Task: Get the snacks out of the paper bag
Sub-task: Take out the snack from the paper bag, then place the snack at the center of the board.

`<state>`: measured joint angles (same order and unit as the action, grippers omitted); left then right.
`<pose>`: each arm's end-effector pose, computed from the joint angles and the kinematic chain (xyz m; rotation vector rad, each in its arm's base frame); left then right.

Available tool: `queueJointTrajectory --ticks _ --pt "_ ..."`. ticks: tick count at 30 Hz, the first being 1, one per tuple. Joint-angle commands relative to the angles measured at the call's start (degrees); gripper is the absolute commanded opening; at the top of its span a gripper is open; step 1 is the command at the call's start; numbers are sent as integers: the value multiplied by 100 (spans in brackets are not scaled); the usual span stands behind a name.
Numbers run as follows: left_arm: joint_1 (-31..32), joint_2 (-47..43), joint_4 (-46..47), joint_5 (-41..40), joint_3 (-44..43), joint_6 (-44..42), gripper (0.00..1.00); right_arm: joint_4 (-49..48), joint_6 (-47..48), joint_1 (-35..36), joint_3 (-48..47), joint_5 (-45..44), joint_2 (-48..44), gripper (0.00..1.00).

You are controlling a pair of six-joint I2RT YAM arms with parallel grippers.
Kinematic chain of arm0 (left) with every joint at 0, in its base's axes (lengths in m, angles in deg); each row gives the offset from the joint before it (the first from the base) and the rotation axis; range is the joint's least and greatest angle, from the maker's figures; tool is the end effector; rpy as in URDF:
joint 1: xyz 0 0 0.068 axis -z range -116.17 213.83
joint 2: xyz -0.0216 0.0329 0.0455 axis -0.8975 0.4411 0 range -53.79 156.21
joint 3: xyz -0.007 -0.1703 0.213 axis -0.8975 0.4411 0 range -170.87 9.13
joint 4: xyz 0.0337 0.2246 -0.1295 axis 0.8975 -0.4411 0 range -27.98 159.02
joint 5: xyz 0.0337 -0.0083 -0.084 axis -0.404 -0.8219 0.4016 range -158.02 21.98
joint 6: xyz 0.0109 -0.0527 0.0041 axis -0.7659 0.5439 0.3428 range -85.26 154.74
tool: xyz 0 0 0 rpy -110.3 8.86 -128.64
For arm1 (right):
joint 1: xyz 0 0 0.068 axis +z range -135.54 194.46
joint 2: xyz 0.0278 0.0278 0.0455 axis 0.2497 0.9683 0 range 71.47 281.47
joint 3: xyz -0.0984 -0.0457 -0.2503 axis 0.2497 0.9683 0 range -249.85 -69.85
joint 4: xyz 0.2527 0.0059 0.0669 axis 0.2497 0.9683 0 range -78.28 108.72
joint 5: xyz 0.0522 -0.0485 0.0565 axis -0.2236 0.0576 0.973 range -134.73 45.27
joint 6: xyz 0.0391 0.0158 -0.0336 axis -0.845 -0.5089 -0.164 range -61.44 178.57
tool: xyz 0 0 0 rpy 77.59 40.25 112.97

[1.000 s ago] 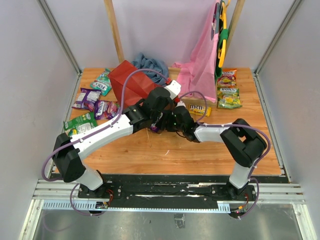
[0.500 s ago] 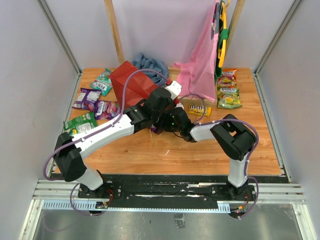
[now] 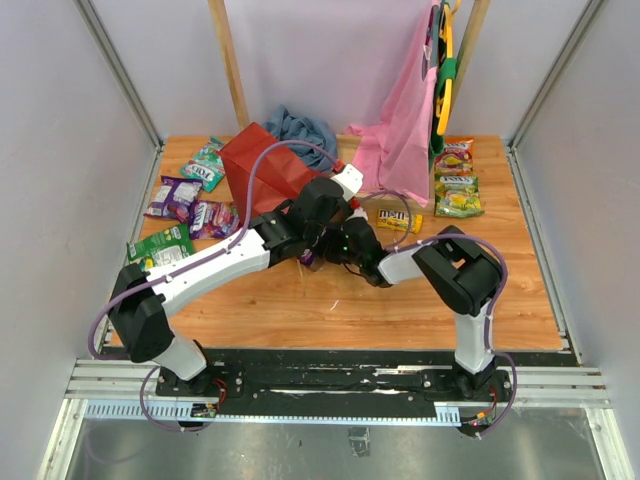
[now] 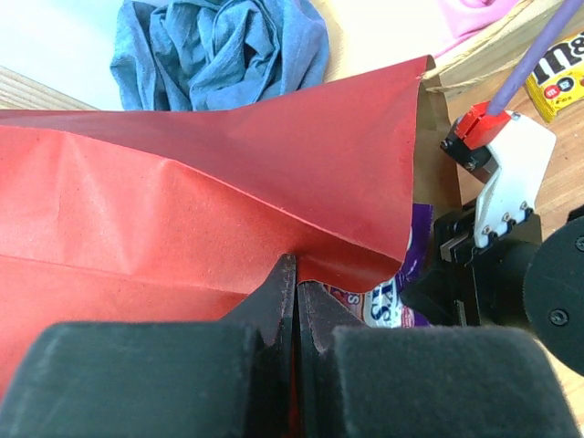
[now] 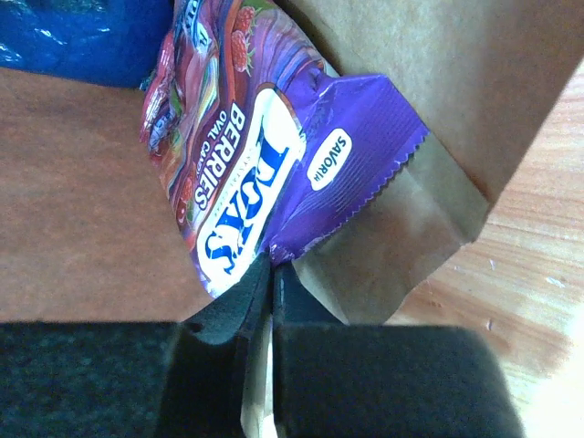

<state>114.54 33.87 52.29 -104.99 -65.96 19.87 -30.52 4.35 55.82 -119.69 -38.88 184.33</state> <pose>0.2386 -0.2579 0.3324 0.7335 1.8414 0.2683 0.2899 0.2600 0.1268 0.1636 2.1240 1.1615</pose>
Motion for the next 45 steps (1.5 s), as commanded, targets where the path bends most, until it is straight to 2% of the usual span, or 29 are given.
queueJointTrajectory --ticks 1,7,15,18,22,26,30,31,32,33,35,36,40,42,45 --pt "-108 74 103 -36 97 42 4 -62 198 -65 193 98 -396 1" --pt "-109 85 80 -103 143 39 4 465 439 -66 750 294 -1551 1" --pt "-109 90 194 -118 224 50 4 2122 1287 -225 1810 378 -4001 1" --pt "-113 75 220 -92 279 83 4 2426 1051 -907 2452 1018 -4703 1" --pt "-106 49 256 -99 340 98 4 2778 810 -2301 3278 1848 -5581 1" --pt "-106 36 289 -94 341 86 4 4204 1269 -2791 3046 1599 -6401 1" --pt "-106 49 284 -67 303 84 4 5166 1517 -3144 2579 1498 -6262 1" --pt "-110 53 280 -65 291 81 4 5335 1554 -3222 2474 1506 -6119 7" --pt "-107 58 272 -71 293 78 4 5486 1640 -3294 2367 1496 -5987 18" --pt "-106 58 255 -84 285 76 4 5686 1744 -3347 2248 1434 -5839 39" --pt "-110 33 233 -112 285 71 4 6053 1927 -3409 1953 1171 -5619 71" --pt "-108 19 218 -117 291 69 4 6210 1988 -3407 1817 986 -5570 77" --pt "-106 -36 171 -128 300 91 4 6588 1981 -3270 1377 -25 -5800 78" --pt "-106 -17 174 -97 297 104 4 6684 2077 -2749 1139 -1077 -5906 78" --pt "-106 78 160 -103 206 93 4 6750 2176 -1657 707 -2033 -5569 75"
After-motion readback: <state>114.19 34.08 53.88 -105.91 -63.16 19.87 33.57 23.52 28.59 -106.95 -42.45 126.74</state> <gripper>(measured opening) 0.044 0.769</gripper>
